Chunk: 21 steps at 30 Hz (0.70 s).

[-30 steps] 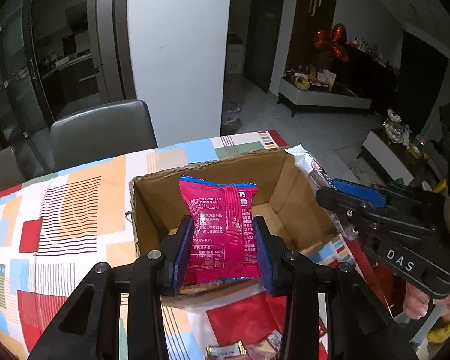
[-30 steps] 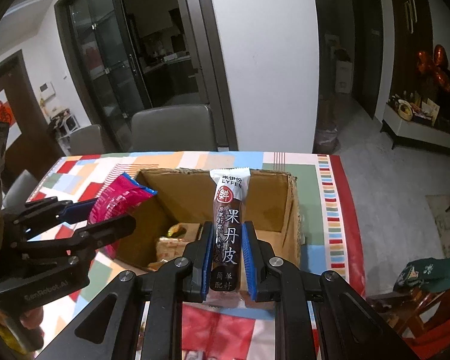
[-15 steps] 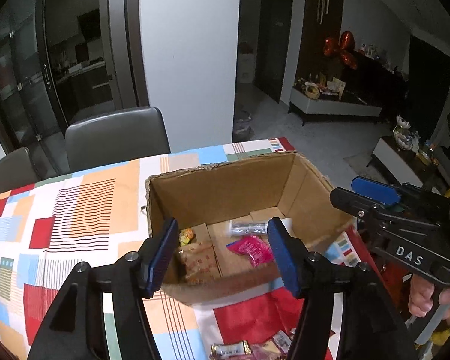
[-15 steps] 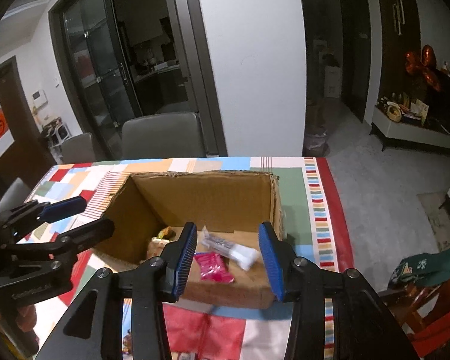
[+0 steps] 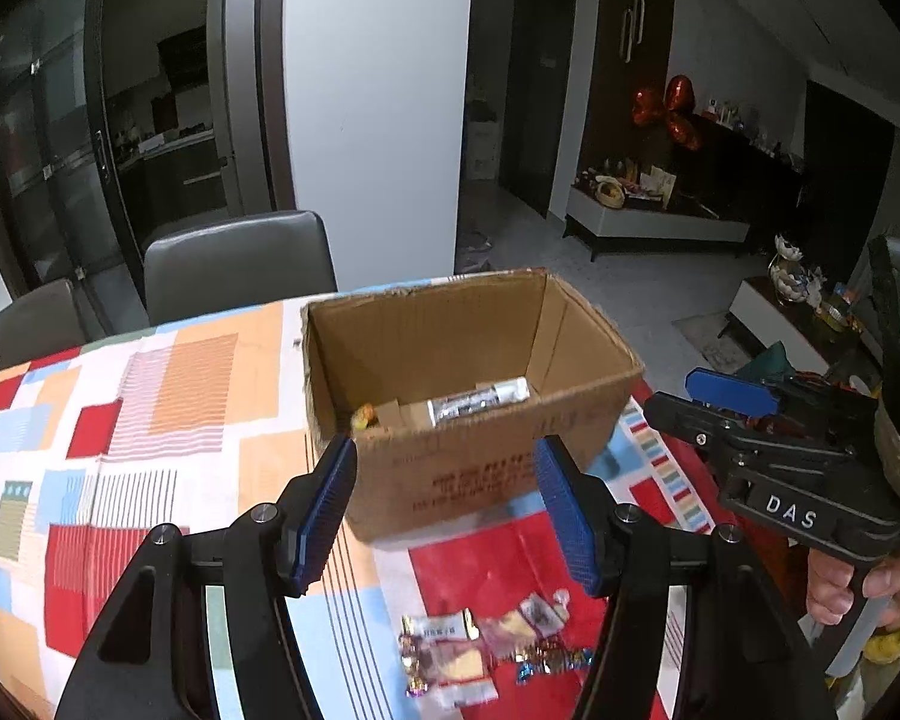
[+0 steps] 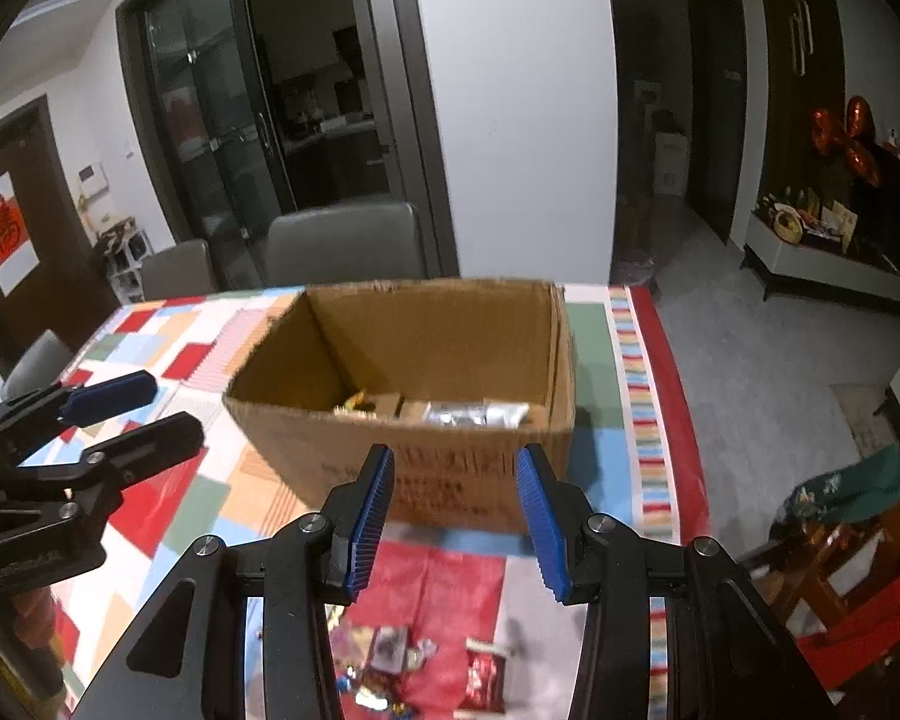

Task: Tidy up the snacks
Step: 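Move both tools back toward the candies and red snack on the table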

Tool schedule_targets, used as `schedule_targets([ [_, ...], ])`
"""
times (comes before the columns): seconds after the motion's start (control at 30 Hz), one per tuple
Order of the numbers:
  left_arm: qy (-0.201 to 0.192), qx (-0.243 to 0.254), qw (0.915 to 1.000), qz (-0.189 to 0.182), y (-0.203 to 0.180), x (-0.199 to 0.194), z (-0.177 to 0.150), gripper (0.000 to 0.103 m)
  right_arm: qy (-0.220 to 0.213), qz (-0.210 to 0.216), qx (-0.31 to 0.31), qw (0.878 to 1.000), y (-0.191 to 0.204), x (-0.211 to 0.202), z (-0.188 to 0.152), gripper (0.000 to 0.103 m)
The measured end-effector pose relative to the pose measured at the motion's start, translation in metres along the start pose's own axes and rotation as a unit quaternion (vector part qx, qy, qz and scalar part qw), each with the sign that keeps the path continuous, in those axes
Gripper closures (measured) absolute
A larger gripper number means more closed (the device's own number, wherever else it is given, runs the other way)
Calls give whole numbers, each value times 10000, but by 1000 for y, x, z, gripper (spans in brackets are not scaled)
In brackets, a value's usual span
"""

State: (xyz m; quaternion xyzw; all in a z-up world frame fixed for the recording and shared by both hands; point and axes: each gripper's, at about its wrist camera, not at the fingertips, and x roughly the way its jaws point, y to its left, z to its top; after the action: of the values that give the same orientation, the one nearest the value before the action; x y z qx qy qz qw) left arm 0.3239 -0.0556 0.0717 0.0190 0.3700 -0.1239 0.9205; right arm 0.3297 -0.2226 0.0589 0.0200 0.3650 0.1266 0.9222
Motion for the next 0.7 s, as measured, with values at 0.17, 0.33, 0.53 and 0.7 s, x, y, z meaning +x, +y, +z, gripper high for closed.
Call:
schedule_targets([
  [0.17,144,-35,9999,52,3,-7,-21,42,373,-45,73,9993,-1,-1,-15,59],
  [0.33,372,-34,9992,133,5,-9,-40,42,784,-146,-3,9968,4,2,-32,59],
  [0.53,645,49,9976,247,5,-5,-61,43,1320,-278,38,9909,3,11,-55,59],
  [0.7,1061,48,9941,219,8,9,-80,43,1680,-396,81,9850,2,20,-69,59],
])
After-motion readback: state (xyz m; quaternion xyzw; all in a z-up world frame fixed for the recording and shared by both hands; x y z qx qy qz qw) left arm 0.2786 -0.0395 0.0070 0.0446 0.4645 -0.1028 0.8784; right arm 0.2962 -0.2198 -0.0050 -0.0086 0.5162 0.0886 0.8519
